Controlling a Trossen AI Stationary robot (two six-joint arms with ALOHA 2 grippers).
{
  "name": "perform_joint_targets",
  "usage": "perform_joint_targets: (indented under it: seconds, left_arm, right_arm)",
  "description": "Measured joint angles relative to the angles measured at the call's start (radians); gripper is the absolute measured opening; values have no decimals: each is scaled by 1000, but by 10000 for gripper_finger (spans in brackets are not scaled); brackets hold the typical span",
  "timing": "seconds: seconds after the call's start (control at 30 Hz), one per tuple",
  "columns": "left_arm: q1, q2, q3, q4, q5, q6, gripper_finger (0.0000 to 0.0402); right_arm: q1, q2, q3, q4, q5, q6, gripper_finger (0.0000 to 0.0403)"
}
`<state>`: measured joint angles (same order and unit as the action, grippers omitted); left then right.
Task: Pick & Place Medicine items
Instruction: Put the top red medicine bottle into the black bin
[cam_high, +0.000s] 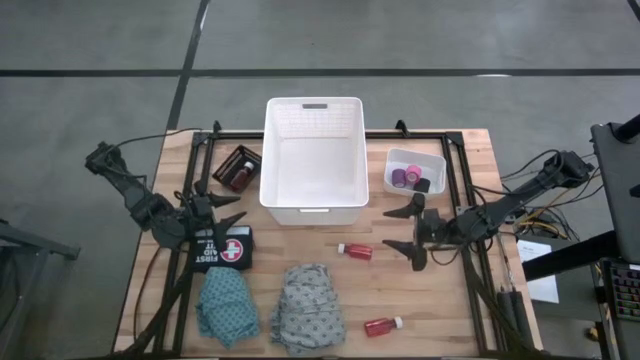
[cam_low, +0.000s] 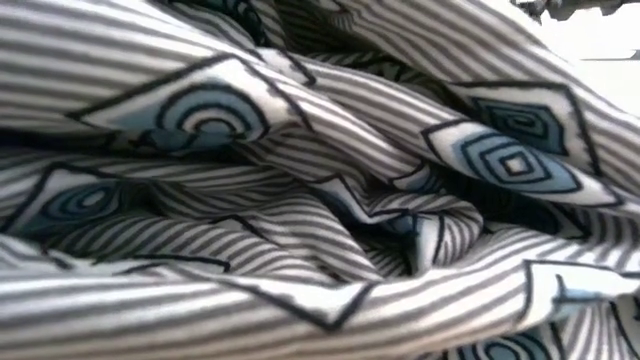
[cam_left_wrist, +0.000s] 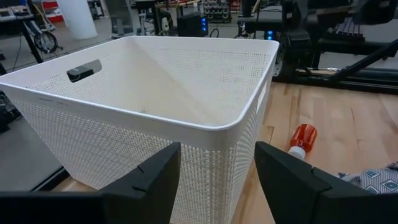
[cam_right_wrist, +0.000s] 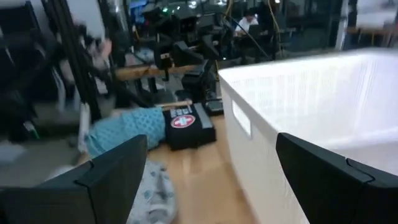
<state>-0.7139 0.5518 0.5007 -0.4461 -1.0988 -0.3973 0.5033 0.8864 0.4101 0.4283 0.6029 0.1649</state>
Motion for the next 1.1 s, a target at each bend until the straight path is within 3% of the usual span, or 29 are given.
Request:
perform_joint_targets:
  seconds: [0.1,0.17,0.33,0.47,0.83,1.0,1.1]
  left_arm:
    - [0,0,0,0,0,0,212]
    - [0,0,0,0,0,0,212]
    - [0,0,0,0,0,0,212]
    - [0,0,0,0,0,0,212]
    - [0,0,0,-1,0,0,212]
    - [0,0,0,-2,0,0,212]
    - [0,0,0,-2,1,0,212]
  right_arm:
    - [1,48,100,-112,0,-111,345]
    - [0,87,192,-258,0,-86,339]
    - [0,227,416,-831,-1,263,328]
    - [-1,371,537,-1092,1,469,327]
    - [0,707,743,-1181,-3,447,327]
    - [-19,787,802,-1178,-17,431,327]
    - [-53,806,796,-1151,-85,430,327]
